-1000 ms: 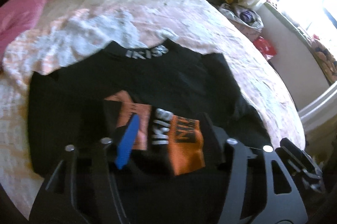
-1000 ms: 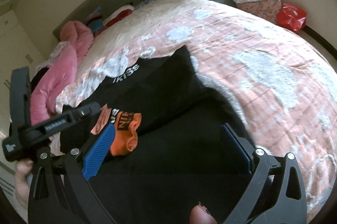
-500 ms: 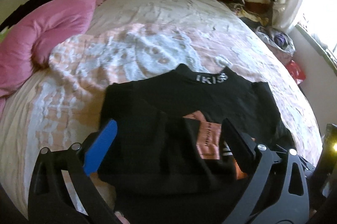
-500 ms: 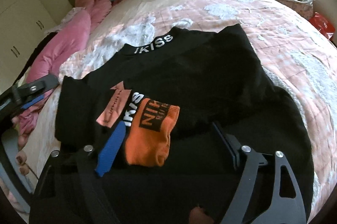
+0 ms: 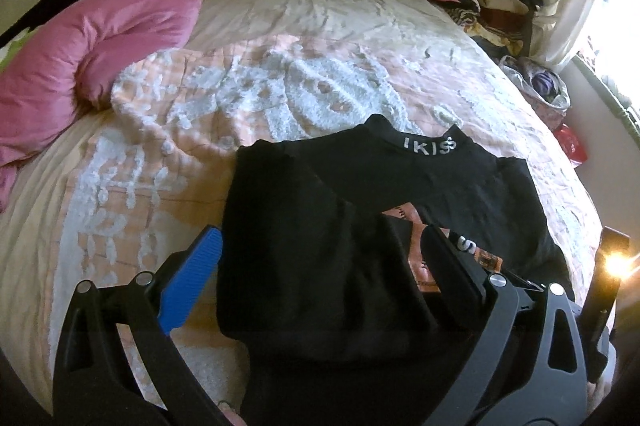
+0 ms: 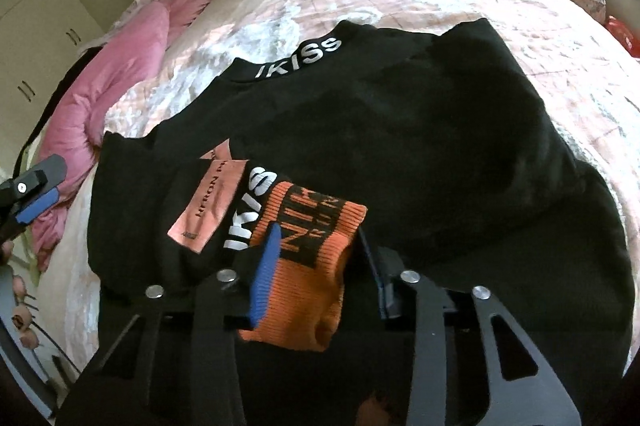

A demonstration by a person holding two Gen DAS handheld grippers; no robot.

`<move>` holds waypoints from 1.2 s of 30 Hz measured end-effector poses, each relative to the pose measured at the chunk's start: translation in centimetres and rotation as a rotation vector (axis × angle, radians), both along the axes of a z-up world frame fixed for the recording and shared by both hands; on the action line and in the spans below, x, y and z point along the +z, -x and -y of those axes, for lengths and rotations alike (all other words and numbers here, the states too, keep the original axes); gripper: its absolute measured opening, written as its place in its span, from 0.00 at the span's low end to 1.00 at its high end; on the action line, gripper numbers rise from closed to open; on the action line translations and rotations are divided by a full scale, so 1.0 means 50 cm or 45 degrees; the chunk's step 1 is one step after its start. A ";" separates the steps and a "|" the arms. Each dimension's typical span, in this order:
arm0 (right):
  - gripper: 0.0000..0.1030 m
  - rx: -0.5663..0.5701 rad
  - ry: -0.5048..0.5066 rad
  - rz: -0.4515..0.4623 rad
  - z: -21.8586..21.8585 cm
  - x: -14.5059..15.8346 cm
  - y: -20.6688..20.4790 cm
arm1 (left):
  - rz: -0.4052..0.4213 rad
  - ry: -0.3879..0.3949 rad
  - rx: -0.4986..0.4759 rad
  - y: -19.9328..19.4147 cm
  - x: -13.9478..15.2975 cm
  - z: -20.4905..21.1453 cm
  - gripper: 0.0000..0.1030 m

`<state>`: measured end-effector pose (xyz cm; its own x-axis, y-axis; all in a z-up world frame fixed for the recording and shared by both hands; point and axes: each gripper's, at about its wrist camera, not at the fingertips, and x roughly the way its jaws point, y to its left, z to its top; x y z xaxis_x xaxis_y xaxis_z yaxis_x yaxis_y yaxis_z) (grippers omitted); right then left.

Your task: Fold small clothes

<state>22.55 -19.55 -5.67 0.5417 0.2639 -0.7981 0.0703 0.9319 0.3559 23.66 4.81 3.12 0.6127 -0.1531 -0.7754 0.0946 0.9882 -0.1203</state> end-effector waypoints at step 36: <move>0.10 0.062 0.316 0.258 0.085 0.203 -0.021 | -0.015 -0.018 -0.010 -0.006 0.002 0.018 0.90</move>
